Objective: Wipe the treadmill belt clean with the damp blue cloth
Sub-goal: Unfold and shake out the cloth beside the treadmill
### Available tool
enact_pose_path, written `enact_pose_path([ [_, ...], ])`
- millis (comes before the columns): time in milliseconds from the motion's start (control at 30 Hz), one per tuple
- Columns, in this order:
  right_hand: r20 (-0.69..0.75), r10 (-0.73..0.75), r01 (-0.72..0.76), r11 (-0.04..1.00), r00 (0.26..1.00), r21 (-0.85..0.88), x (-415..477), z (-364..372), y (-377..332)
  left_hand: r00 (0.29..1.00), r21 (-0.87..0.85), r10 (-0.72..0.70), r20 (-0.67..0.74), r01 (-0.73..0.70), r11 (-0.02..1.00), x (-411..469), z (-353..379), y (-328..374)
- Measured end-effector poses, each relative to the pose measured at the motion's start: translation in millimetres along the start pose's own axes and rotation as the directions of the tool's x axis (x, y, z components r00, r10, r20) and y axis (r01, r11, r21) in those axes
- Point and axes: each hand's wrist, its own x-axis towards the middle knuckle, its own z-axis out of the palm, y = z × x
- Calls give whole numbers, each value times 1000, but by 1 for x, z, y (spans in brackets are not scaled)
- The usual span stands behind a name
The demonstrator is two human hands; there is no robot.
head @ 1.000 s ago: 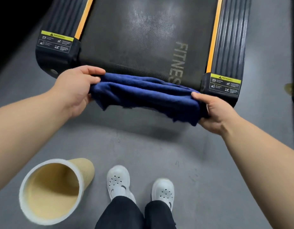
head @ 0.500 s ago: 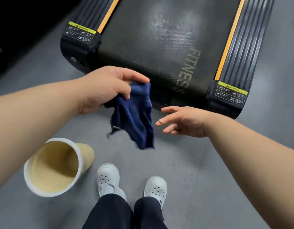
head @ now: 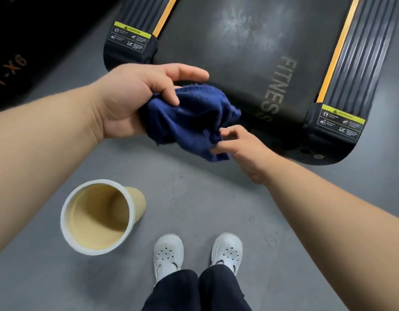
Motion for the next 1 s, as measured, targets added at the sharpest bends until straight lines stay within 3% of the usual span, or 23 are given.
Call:
enact_pose_path([
  [67, 22, 55, -54, 997, 998, -48, 2, 0, -2, 998, -49, -23, 56, 26, 998, -7, -2, -2],
  [167, 240, 86, -89, 996, 967, 2, 0, 5, -5, 997, -48, -34, 70, 37, 998, -9, -2, -11],
  [267, 336, 70, -124, 982, 939, 141, -13, 11, -11, 999, -64, -37, -24, 35, 997, -5, -12, -19],
  [367, 474, 112, -298, 893, 873, 337, -28, 8, -23, 989, -218, -51, -139, 19, 976, -4, -30, -41],
  [467, 504, 95, -351, 825, 858, 442, -42, 6, -41, 932, -427, -230, -282, 93, 899, -3, -38, -92],
  [533, 506, 69, -364, 777, 860, 514, -45, 5, -51, 874, -463, -361, -325, 186, 867, -2, -29, -136],
  [667, 550, 15, -366, 761, 835, 535, -42, 0, -54, 851, -470, -513, -111, 410, 782, -1, 15, -188],
  [767, 635, -67, -368, 766, 769, 527, -40, -6, -45, 917, -649, -393, 65, 338, 681, 6, 38, -181],
  [833, 614, -54, -353, 777, 787, 521, -37, -11, -40, 954, -748, -301, 9, 206, 631, 12, 44, -170],
  [900, 506, 41, -275, 875, 861, 398, -37, -13, -40, 931, -668, -318, -180, 121, 734, 19, 41, -165],
  [1000, 189, 170, -192, 975, 967, 107, -29, -22, -37, 837, -524, -354, -418, 96, 846, 23, 21, -163],
])
